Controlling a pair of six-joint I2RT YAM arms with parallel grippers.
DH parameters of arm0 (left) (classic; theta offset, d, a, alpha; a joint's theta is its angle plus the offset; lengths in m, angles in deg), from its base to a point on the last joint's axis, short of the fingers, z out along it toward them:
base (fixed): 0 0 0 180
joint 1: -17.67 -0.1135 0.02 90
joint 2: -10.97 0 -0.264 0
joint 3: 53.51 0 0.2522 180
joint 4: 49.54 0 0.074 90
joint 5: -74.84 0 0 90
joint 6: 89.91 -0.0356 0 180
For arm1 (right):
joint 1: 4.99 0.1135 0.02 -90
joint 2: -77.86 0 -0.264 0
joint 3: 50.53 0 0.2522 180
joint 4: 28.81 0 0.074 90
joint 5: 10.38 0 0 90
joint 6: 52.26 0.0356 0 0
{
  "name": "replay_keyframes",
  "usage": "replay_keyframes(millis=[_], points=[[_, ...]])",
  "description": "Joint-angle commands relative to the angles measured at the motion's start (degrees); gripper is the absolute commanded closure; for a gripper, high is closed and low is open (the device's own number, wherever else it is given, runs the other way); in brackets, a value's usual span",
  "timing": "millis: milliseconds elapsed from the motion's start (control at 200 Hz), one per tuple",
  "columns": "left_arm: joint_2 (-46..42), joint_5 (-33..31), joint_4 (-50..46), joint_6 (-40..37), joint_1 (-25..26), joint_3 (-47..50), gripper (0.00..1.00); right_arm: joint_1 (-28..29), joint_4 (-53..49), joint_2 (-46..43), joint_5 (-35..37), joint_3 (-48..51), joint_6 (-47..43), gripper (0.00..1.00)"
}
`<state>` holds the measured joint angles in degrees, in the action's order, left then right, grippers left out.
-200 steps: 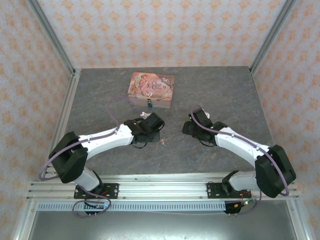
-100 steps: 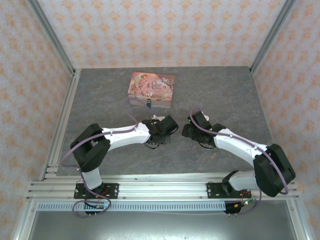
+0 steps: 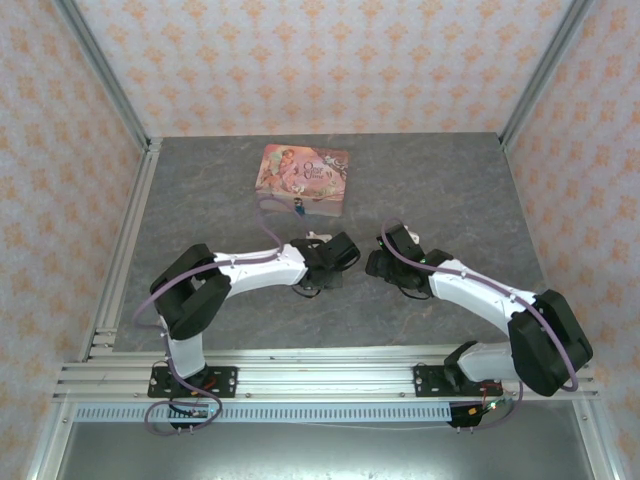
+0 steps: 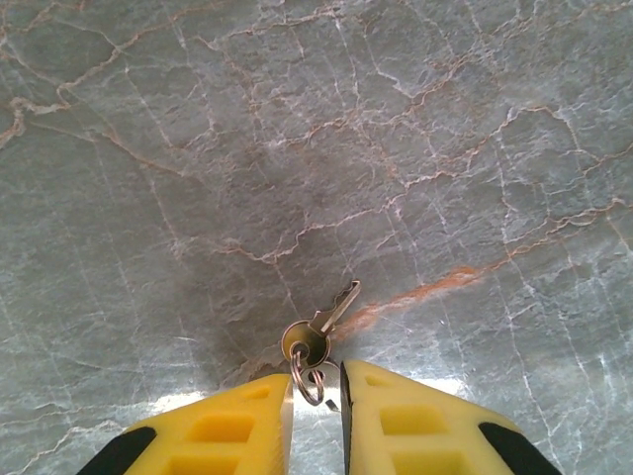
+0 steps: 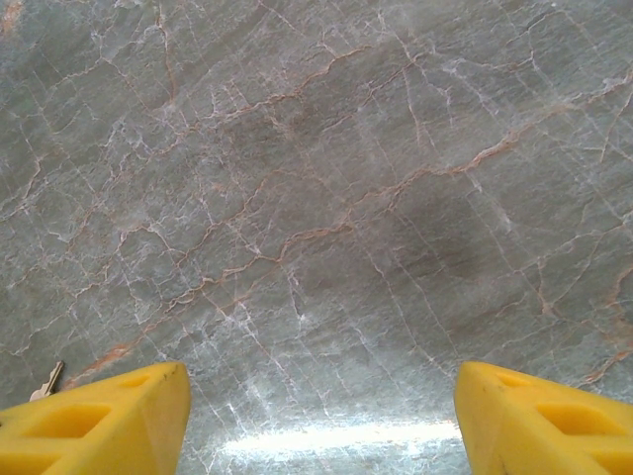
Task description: Unlock a padlock with a key
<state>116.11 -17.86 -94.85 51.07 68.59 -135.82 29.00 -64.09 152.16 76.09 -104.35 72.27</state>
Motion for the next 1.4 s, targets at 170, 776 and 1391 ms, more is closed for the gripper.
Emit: replay_keyframes(millis=[170,776,1391], points=[[1.9,-1.7,-1.8,0.2,0.1,-1.1,0.74,0.4,-0.2,-0.6,0.7,0.0,0.5,0.29],[3.1,-1.2,0.8,-1.3,0.1,0.5,0.85,0.4,-0.5,-0.8,0.1,-0.1,0.7,0.29],[-3.8,-1.4,9.0,-14.5,-0.8,6.5,1.0,0.4,4.2,-1.0,-2.9,1.3,4.6,0.32]])
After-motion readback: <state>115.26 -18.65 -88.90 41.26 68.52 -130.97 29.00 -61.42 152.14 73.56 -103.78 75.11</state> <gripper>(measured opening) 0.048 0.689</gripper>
